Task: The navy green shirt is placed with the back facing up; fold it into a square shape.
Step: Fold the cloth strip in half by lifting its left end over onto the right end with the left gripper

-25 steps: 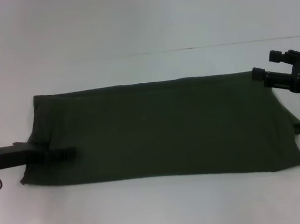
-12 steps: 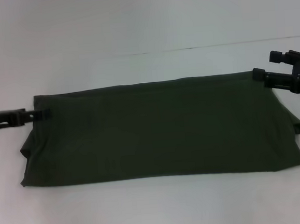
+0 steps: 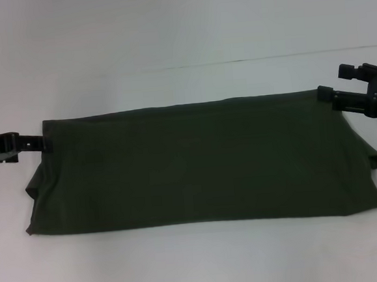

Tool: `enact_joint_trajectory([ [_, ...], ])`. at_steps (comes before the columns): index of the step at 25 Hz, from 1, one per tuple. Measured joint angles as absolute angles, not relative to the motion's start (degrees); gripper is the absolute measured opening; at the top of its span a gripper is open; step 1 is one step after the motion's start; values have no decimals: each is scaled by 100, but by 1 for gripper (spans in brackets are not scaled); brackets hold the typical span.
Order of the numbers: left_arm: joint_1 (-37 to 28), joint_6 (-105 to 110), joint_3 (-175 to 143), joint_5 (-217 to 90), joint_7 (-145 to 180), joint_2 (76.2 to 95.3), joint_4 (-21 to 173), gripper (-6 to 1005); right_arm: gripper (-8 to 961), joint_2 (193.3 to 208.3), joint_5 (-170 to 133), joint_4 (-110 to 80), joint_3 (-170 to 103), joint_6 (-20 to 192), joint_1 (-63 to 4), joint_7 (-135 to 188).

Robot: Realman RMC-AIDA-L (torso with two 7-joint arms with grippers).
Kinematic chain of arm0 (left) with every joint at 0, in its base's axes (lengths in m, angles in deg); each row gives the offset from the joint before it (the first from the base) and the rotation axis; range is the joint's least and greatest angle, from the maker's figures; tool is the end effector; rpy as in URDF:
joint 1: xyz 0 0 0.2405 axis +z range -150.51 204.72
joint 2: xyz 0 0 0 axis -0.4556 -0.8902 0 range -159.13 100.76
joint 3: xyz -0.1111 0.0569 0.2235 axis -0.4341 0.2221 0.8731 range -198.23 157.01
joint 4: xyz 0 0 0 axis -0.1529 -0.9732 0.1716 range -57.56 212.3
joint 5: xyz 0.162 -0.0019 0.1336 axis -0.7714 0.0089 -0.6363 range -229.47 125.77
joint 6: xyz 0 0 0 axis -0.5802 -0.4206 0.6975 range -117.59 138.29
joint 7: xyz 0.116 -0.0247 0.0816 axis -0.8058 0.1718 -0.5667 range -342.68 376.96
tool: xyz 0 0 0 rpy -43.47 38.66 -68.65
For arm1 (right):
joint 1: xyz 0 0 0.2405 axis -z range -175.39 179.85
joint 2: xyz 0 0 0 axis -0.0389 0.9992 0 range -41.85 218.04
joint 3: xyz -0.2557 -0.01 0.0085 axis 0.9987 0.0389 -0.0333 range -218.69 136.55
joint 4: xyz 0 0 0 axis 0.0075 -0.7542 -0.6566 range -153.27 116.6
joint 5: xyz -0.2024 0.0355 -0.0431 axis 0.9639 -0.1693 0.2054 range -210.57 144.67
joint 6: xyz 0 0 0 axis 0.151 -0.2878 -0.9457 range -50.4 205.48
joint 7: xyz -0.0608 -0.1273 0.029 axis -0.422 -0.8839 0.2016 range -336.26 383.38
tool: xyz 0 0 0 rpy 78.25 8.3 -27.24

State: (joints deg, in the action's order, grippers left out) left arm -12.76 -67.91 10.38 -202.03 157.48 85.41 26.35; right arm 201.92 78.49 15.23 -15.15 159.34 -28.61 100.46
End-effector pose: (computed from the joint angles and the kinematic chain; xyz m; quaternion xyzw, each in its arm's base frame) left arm -0.2939 0.3969 0.0840 -0.7616 -0.5870 -0.0597 0.2679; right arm 0.3007 0.3612 0.0639 -0.8798 0.2570 0.2744 0.2907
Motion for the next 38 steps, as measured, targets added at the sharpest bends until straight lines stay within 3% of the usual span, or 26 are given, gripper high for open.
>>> enact_joint_trajectory([
  [29,-1664,-6044,1914,-21226,16553,8569,3304,915,884,20176,7859,1537,-1321,15945,-2797,9970],
  [38,-1738,-6053,1925,-21238,16557,8567,3376,914,883,20009,8096,1569,-664,16447,-2785,9697],
])
